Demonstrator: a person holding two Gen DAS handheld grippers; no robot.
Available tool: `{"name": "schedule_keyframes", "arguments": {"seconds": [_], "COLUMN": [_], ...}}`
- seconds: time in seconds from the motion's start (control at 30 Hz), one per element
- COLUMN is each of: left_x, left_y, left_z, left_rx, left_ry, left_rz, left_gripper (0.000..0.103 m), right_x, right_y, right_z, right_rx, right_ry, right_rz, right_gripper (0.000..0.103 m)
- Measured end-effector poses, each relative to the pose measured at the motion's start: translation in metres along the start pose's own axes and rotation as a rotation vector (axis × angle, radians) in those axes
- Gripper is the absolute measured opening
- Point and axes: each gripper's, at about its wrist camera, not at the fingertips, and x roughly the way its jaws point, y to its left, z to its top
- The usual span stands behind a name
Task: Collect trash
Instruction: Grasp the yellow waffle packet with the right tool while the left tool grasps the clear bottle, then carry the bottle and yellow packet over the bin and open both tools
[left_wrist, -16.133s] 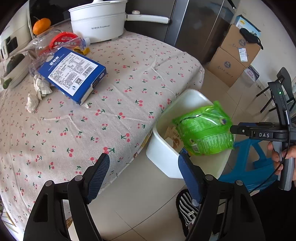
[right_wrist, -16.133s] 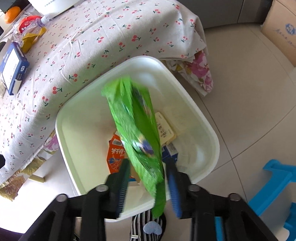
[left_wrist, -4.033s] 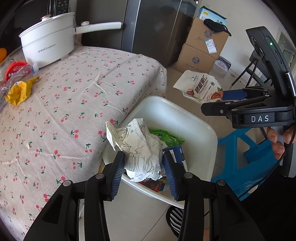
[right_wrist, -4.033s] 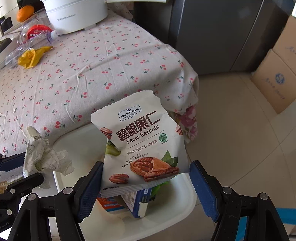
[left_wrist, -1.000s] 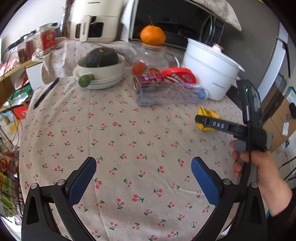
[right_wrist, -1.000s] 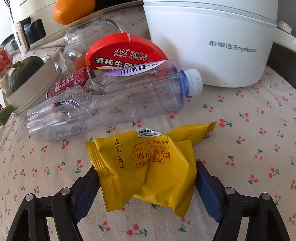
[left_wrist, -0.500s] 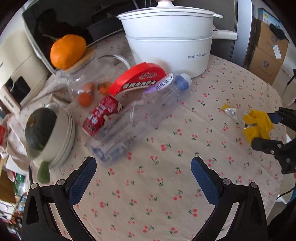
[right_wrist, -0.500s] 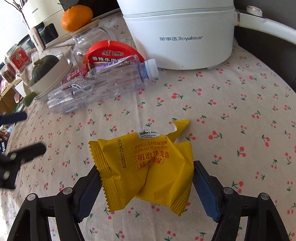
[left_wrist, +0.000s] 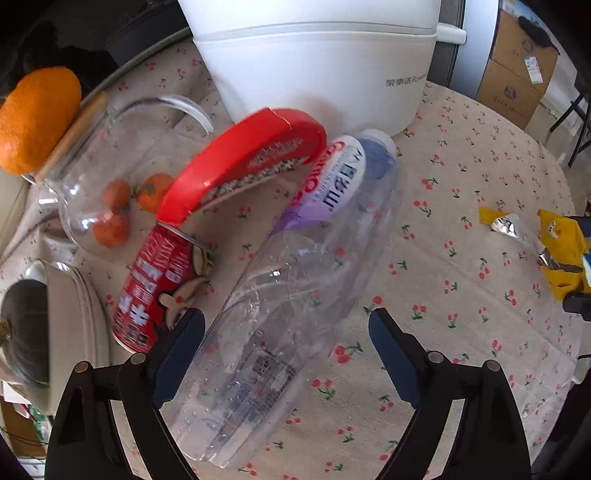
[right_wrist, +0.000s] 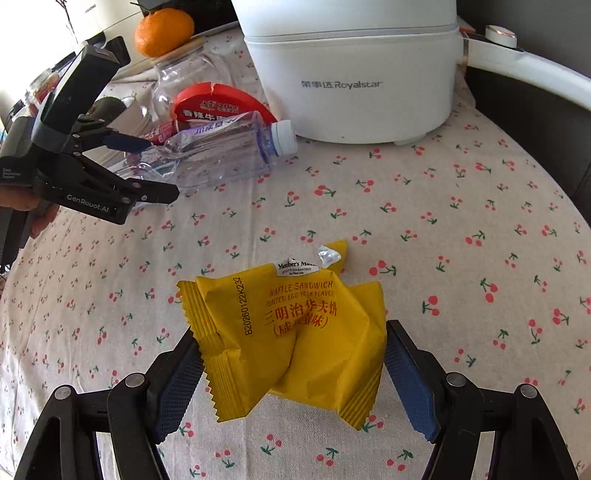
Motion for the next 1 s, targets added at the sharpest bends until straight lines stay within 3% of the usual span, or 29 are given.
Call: {"name": "schedule_keyframes", "arguments": {"seconds": [0.17, 0.37, 0.67, 1.0], "left_x": [0.011, -0.005, -0.062, -0.122], "left_y": [-0.014, -0.027, -0.083, -0.143], "left_z": [-0.024, -0.04, -0.093, -0.164], "left_rx": [-0.065, -0.247, -0.348, -0.459], "left_ry": [0.098, 0.014, -0.109, -0.224], "left_rz": [-0.129, -0.146, -0.107, -0.149], "left_gripper": [0.076, 0.065, 0.064, 0.064], "right_x": [-0.006, -0.016, -0.049, -0.091], "right_y": [-0.007, -0.012, -0.005, 0.01], "right_z": [-0.004, -0.007, -0.021, -0.058], "right_rx": [0.007, 0.038, 0.067, 0.077], "right_ry": [0.01, 0.005, -0.014, -0.02], "right_rz": [-0.017, -0.037, -0.068, -0.066], "right_gripper": [0.08, 0.08, 0.079, 0.077]}}
